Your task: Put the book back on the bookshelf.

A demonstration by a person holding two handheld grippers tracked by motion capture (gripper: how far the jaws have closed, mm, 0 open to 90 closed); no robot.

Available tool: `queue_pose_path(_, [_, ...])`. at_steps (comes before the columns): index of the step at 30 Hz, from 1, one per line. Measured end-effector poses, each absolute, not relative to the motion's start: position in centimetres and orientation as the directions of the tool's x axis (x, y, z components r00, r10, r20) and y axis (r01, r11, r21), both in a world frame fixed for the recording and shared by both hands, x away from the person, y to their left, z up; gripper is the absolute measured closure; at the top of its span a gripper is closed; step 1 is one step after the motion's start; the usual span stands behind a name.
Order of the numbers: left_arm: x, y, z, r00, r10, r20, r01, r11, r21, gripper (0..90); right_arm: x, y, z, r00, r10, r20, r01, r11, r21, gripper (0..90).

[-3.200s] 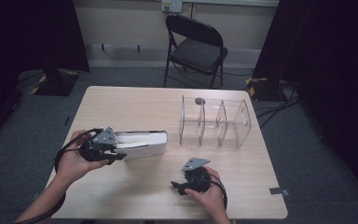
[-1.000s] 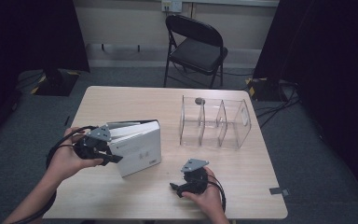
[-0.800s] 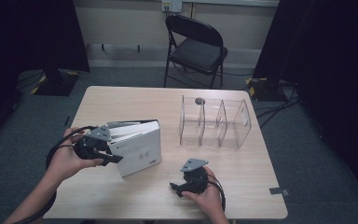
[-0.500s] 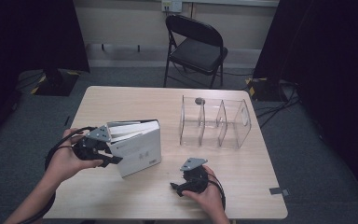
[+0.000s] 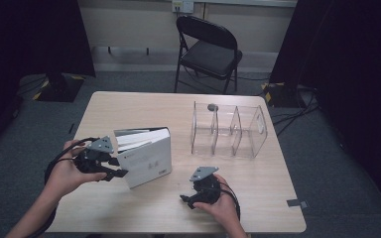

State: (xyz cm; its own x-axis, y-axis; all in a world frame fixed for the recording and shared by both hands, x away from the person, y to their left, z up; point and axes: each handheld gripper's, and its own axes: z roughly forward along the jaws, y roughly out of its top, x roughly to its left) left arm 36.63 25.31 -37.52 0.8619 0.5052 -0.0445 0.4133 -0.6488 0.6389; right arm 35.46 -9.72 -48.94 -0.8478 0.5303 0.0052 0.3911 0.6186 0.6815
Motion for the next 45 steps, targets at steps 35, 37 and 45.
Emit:
queue_pose_path(35, [35.8,27.1,-45.5,0.829,0.552,-0.091,0.497,-0.652,0.573,32.7,37.5,-8.9,-45.1,-0.907,0.421,0.008,0.327,0.693,0.643,17.8])
queue_pose_path(37, [35.8,27.0,-45.8,0.826,0.555,-0.093,0.5,-0.648,0.574,32.6,37.7,-8.9,-44.9,-0.909,0.417,0.007,0.324,0.694,0.643,17.8])
queue_pose_path(45, [36.0,27.1,-47.5,0.823,0.563,-0.071,0.495,-0.651,0.576,29.0,38.3,-8.9,-43.8,-0.915,0.403,0.013,0.317,0.701,0.639,17.8])
